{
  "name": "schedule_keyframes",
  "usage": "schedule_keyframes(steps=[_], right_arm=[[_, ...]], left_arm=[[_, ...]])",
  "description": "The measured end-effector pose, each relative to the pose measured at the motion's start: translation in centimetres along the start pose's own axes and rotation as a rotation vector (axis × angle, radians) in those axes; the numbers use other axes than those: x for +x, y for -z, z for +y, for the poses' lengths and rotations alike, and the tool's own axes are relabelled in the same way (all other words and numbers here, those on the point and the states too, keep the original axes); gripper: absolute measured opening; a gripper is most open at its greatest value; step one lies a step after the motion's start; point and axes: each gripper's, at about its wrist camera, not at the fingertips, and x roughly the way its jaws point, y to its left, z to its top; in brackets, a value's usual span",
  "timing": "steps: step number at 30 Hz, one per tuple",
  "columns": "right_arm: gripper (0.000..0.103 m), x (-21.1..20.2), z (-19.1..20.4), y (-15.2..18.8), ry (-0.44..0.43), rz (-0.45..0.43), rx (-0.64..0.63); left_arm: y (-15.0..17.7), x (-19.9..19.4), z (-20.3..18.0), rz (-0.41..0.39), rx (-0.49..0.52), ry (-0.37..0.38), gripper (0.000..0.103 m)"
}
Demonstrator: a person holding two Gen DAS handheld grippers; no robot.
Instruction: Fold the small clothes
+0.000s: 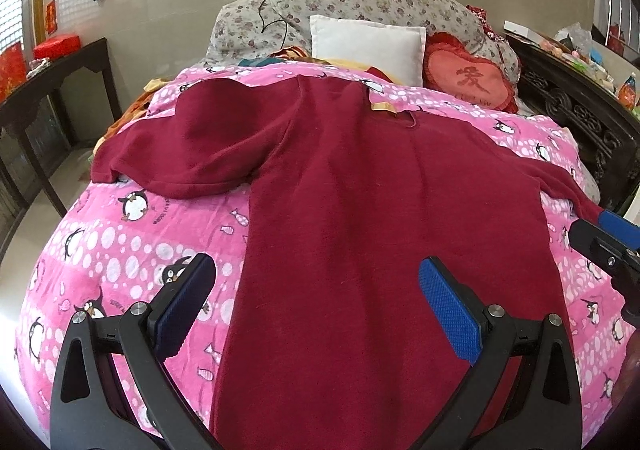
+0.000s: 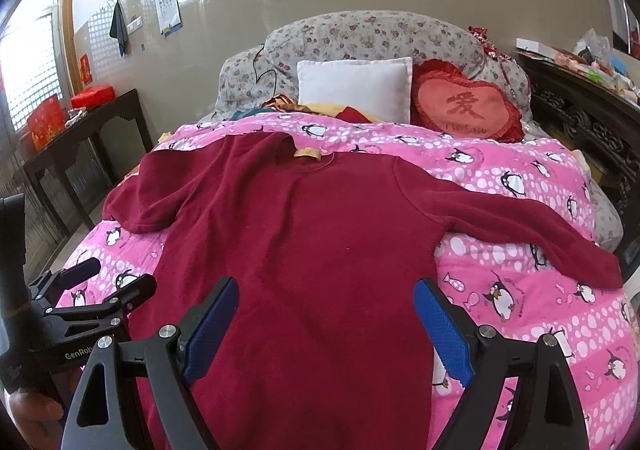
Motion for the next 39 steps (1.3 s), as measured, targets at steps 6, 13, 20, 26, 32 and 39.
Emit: schedule_keyframes(steps=[6, 13, 20, 26, 32, 39], right_arm=[[0.088, 1.3, 0.2, -0.7, 0.020, 0.005, -0.005], [0.088, 3.1, 0.2, -1.6, 0.024, 0.013, -0.007], [0.088, 5.0, -0.2, -2.3, 0.028, 0.015, 0.011], [0.088, 6.4, -0.6, -2.8, 0.041, 0.034, 0.013], [0.088, 7.6, -0.8, -3.2, 0.047, 0.046, 0.019], [0.088, 8.1, -1.0, -3.6, 0.043, 0.040, 0.033]], left_arm=[[-0.4, 1.1, -0.1, 0.016, 0.001, 0.016, 0.102], [-1.1, 2.7, -0.1, 0.026, 0.004, 0.031, 0.102], [-1.9, 4.0, -0.4, 0.038, 0.011, 0.052, 0.102], [-2.6, 5.3, -0.8, 0.053, 0.017, 0.081, 0.102], [-2.9, 6.4, -0.8, 0.061, 0.018, 0.085, 0.102], [-2.9, 7.2, -0.6, 0.072, 0.022, 0.083, 0.102]])
